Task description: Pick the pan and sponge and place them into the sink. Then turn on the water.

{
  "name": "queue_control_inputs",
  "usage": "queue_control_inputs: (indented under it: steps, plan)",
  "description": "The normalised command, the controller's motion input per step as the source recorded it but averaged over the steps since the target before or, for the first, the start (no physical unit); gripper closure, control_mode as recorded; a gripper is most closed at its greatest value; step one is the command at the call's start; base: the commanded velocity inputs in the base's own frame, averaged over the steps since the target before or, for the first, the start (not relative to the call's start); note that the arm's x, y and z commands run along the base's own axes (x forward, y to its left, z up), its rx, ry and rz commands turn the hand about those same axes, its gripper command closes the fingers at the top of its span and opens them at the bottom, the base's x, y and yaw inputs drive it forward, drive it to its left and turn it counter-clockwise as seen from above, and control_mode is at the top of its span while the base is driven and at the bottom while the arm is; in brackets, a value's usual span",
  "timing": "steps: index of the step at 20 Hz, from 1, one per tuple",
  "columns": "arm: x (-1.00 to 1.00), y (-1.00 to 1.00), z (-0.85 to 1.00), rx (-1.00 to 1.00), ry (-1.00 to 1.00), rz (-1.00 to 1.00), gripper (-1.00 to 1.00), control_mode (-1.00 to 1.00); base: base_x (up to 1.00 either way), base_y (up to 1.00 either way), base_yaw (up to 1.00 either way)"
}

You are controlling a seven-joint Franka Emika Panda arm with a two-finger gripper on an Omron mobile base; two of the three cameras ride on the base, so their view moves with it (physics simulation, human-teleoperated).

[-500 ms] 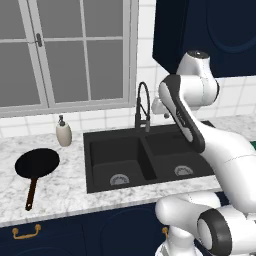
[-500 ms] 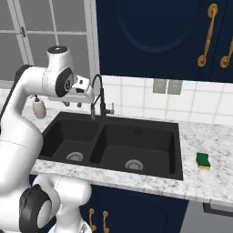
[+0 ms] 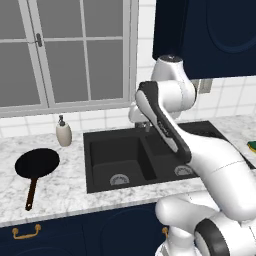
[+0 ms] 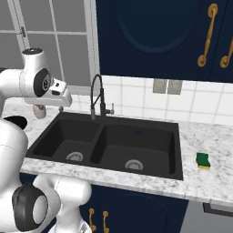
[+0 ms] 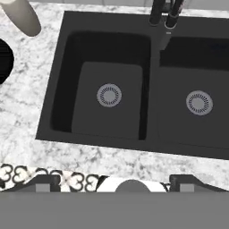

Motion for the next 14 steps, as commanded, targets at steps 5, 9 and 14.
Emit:
queue_control_inputs:
  steps: [5, 9, 14]
  plan:
    - [0.05, 1.0, -0.13, 0.0, 0.41, 0.15, -1.0, -1.0, 0.0, 0.0, 0.0]
    - [0.48, 0.94, -0.7, 0.0, 0.16, 0.2, -1.0, -1.0, 0.0, 0.0, 0.0]
    - [0.21, 0.32, -0.53, -0.14, 0.04, 0.05, -1.0, -1.0, 0.0, 0.0, 0.0]
